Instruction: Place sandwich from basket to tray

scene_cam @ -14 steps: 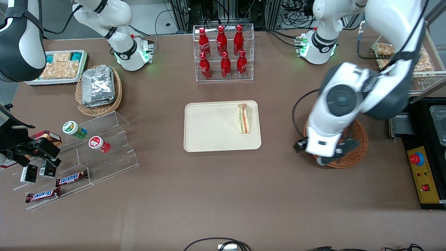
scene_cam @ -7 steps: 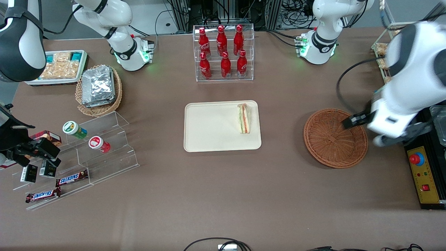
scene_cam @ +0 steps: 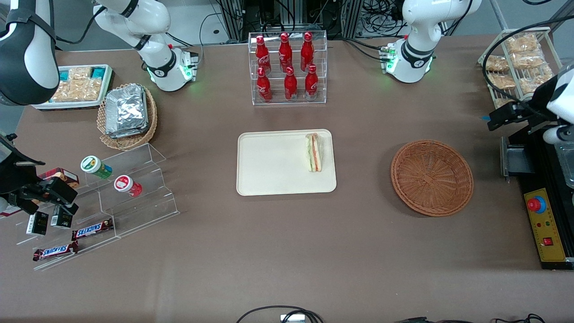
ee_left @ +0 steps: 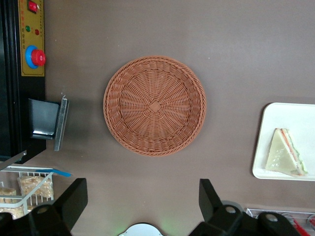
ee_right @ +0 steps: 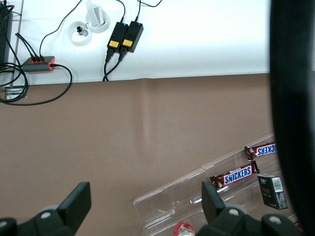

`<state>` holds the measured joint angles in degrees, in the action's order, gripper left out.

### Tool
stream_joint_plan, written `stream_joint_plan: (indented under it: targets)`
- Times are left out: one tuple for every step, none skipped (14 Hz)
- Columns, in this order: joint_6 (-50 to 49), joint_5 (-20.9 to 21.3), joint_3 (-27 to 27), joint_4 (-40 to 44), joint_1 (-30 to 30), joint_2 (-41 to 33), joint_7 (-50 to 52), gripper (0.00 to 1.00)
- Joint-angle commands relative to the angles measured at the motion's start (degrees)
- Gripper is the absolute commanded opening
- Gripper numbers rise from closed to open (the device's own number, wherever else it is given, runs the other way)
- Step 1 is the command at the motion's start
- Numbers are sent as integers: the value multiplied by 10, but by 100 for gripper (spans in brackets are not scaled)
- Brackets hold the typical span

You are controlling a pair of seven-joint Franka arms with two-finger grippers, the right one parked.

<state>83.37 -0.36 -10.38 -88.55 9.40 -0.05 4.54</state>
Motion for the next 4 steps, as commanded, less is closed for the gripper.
stream_joint_plan:
  targets:
    - [0, -9, 7, -20, -24, -21, -37, 100]
    - [0, -9, 8, -18, -30, -21, -40, 100]
    - [-1, -8, 9, -17, -37, -21, -41, 100]
    - [-1, -8, 13, -16, -42, -21, -40, 100]
